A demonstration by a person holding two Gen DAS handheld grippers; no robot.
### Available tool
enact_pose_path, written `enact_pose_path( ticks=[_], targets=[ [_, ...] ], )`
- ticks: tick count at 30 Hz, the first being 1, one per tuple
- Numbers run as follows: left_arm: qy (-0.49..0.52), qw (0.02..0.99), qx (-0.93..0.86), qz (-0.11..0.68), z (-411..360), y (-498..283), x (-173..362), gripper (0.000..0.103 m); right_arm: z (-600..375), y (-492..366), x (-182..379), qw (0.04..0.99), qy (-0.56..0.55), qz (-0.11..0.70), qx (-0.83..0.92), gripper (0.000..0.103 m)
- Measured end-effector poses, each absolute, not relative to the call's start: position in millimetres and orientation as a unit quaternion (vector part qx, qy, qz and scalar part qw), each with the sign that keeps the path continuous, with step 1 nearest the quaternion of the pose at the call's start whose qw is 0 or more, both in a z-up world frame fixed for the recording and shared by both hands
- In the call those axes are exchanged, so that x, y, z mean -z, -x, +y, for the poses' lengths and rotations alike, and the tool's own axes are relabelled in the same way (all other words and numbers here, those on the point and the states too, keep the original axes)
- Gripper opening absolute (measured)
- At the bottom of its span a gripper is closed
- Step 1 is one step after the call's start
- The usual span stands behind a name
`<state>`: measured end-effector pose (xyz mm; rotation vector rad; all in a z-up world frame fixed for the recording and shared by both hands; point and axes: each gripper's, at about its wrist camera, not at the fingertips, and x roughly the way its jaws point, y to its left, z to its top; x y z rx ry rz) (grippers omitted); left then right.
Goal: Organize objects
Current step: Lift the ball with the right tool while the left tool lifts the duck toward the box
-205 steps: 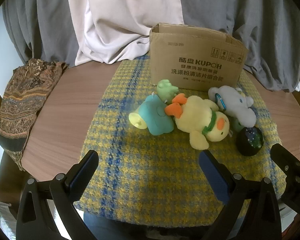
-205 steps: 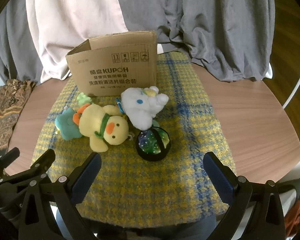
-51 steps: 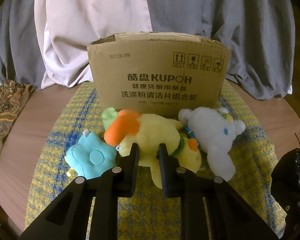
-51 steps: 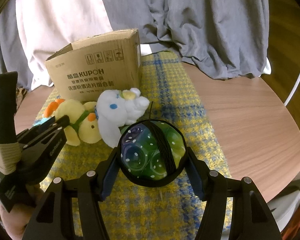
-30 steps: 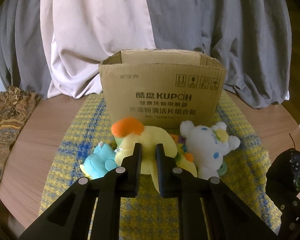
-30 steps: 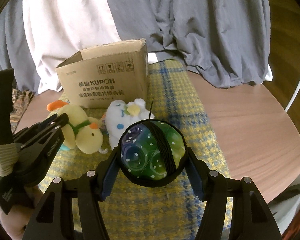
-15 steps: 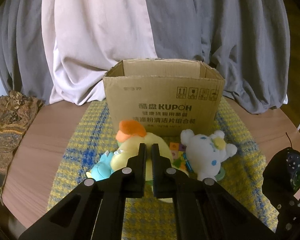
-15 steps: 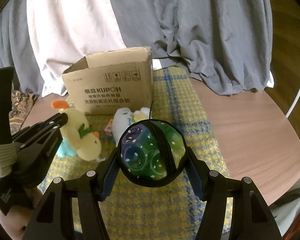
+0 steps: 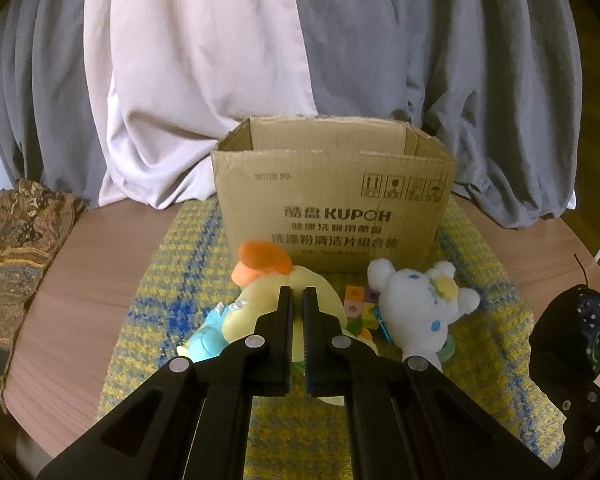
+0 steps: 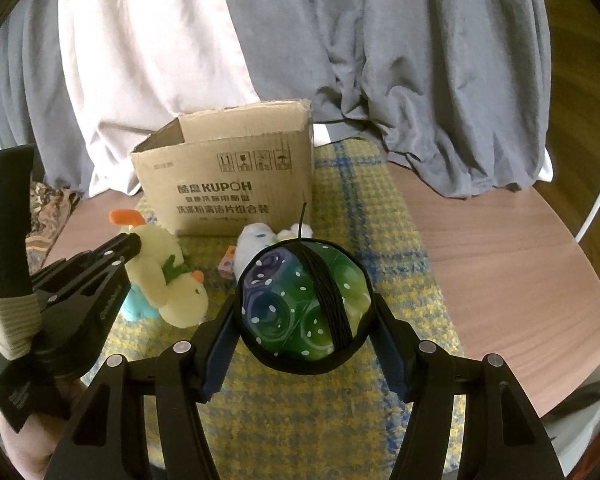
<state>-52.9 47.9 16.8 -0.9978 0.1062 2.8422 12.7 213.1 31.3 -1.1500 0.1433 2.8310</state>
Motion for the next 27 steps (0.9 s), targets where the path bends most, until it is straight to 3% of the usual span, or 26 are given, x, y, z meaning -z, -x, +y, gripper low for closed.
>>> enact_pose_path(
  ticks=[27],
  targets=[
    [0.277, 0.05, -0.959, 0.035, 30.8, 72.1, -81.8, 0.006, 193.4, 15.3, -91.2, 0.022, 0.317, 0.03, -0.948, 0.062]
  ],
)
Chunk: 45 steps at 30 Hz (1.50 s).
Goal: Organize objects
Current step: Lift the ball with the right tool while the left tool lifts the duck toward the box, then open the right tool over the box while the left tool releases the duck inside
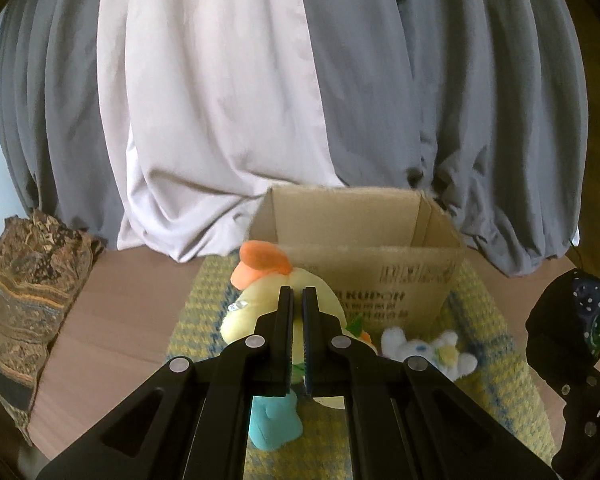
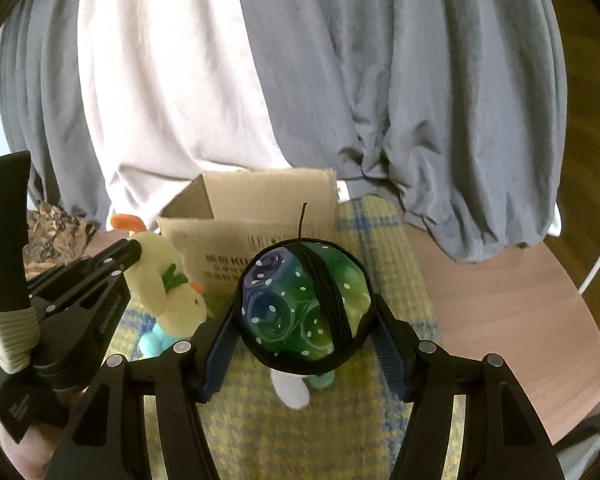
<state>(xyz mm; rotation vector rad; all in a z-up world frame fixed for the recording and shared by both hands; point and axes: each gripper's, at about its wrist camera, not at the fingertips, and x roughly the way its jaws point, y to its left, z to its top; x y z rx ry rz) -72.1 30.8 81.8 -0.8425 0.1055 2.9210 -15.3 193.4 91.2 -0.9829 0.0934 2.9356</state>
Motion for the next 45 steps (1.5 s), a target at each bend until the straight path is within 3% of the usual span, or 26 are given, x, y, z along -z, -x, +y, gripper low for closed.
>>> enact_pose_path(
  ticks=[23, 34, 45],
  targets=[
    [0.211, 0.051, -0.975, 0.048, 34.4, 126.8, -154.4, 0.002, 193.9, 81.6, -150.8, 0.027, 0.265, 0.021, -0.964, 0.062],
    [0.22, 0.049, -0.973, 0.05, 36.7, 187.4, -168.3, 0.002, 196.5, 139.1, -167.2, 0.031, 0.28, 0.028, -0.959, 0.062],
    [0.252, 0.066, -0.964, 0.053, 43.1, 225.3, -156.8, 0.002, 197.2, 188.7, -149.5, 0.026, 0.321, 0.024, -0.946, 0.062]
  ],
)
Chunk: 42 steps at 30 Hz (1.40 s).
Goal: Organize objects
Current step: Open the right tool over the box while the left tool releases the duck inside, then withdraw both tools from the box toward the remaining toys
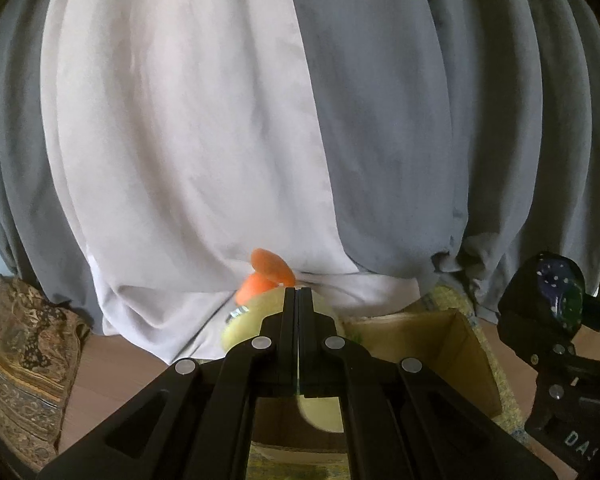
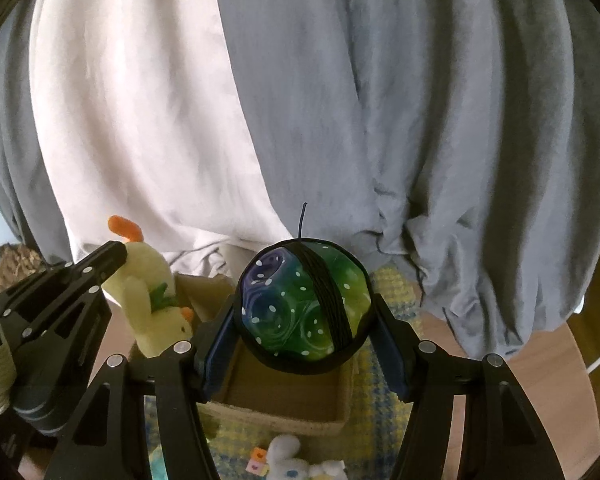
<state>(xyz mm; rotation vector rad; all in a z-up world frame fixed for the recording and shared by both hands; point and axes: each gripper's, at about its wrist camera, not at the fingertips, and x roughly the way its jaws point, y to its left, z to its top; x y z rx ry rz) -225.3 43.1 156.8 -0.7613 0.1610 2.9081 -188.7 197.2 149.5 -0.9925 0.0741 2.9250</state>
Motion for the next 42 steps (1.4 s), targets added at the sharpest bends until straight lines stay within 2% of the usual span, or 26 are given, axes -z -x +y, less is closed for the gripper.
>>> enact_pose_path(
  ticks=[16, 17, 18, 19, 20, 21, 22, 23, 25, 26, 28, 32, 42],
  targets=[
    [0.294, 0.068, -0.951, 0.065, 41.4, 242.0, -134.0, 0.002, 203.8, 220.4, -118.3, 0.002, 0.376, 0.046, -0.925, 0.064],
    [0.296, 0.067, -0.951, 0.067, 41.5, 241.9, -133.6, 0.004, 204.1, 220.0, -119.1, 0.003, 0.377, 0.047, -0.925, 0.066],
    [0.298, 0.066, -0.95, 0.068, 41.4, 241.8, -132.9, 0.006, 204.6, 219.9, -119.9, 0.004, 0.375, 0.047, -0.926, 0.075],
    [0.301, 0.066, -0.949, 0.067, 40.8, 241.4, -132.0, 0.014, 205.2, 218.7, -121.2, 0.007, 0.372, 0.047, -0.927, 0.087],
    [0.302, 0.066, -0.949, 0.066, 40.4, 240.9, -131.5, 0.029, 205.6, 217.4, -122.5, 0.01, 0.369, 0.048, -0.928, 0.092],
    [0.301, 0.064, -0.949, 0.066, 39.7, 240.0, -131.3, 0.039, 206.0, 215.0, -124.5, 0.012, 0.364, 0.049, -0.93, 0.097],
    [0.299, 0.058, -0.95, 0.066, 38.1, 238.6, -131.5, 0.059, 206.0, 213.2, -126.4, 0.014, 0.36, 0.048, -0.932, 0.098],
    [0.296, 0.054, -0.952, 0.065, 36.8, 237.0, -132.2, 0.07, 205.4, 211.2, -128.6, 0.017, 0.358, 0.045, -0.933, 0.098],
    [0.291, 0.049, -0.953, 0.061, 33.8, 233.0, -133.6, 0.078, 205.3, 210.4, -129.8, 0.019, 0.359, 0.044, -0.932, 0.098],
    [0.293, 0.046, -0.953, 0.06, 32.7, 231.8, -133.8, 0.085, 205.1, 209.2, -130.6, 0.019, 0.36, 0.044, -0.932, 0.098],
    [0.292, 0.036, -0.954, 0.059, 29.7, 227.9, -134.9, 0.093, 205.2, 206.6, -131.0, 0.022, 0.36, 0.045, -0.932, 0.099],
    [0.29, 0.031, -0.955, 0.06, 24.5, 217.8, -136.6, 0.1, 204.9, 197.6, -131.4, 0.024, 0.361, 0.051, -0.931, 0.101],
    [0.293, 0.031, -0.954, 0.062, 16.9, 187.7, -137.8, 0.102, 203.3, 168.8, -132.5, 0.041, 0.352, 0.051, -0.934, 0.102]
  ],
)
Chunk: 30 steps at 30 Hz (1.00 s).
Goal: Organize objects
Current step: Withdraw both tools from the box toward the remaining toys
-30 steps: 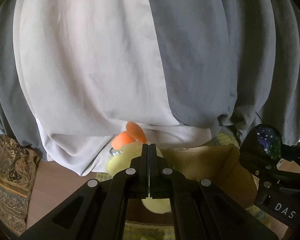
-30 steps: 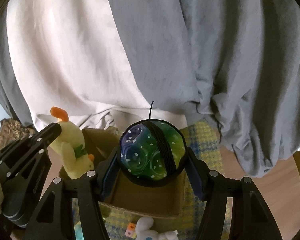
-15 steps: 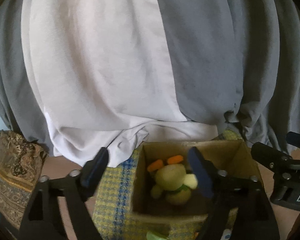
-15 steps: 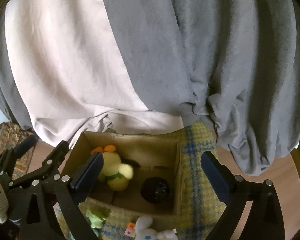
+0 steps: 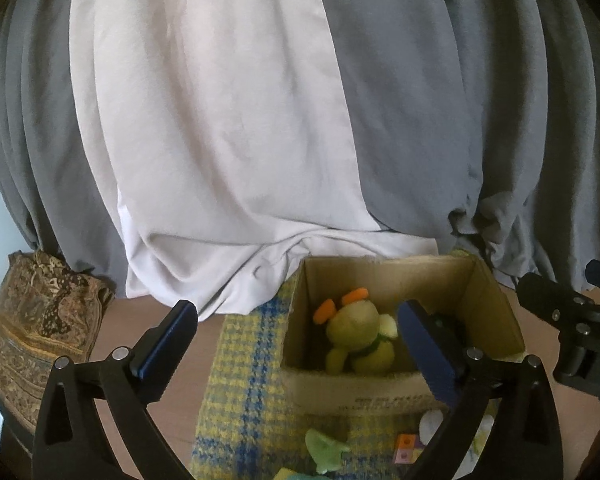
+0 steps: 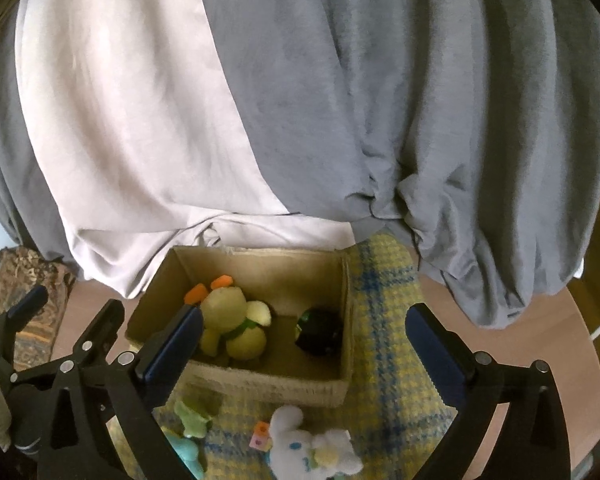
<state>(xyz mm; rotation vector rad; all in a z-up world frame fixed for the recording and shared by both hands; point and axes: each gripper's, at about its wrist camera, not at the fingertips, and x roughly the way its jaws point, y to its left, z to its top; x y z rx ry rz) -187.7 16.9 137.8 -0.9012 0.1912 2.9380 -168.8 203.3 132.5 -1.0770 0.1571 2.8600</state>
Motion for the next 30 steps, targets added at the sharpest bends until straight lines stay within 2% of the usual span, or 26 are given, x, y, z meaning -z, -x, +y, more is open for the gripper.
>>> enact_pose_path(
  ticks=[21, 30],
  targets=[
    [0.291, 0.006, -0.954, 0.077, 3.2, 127.8, -112.3, 0.102, 193.8, 104.0, -111.2, 0.049, 0.334, 0.047, -0.94, 0.102],
    [0.31, -0.005, -0.948, 0.073, -8.8, 110.7, -85.8, 0.102, 190.3, 85.7, -95.6, 0.044, 0.337, 0.051, -0.939, 0.102]
  ],
)
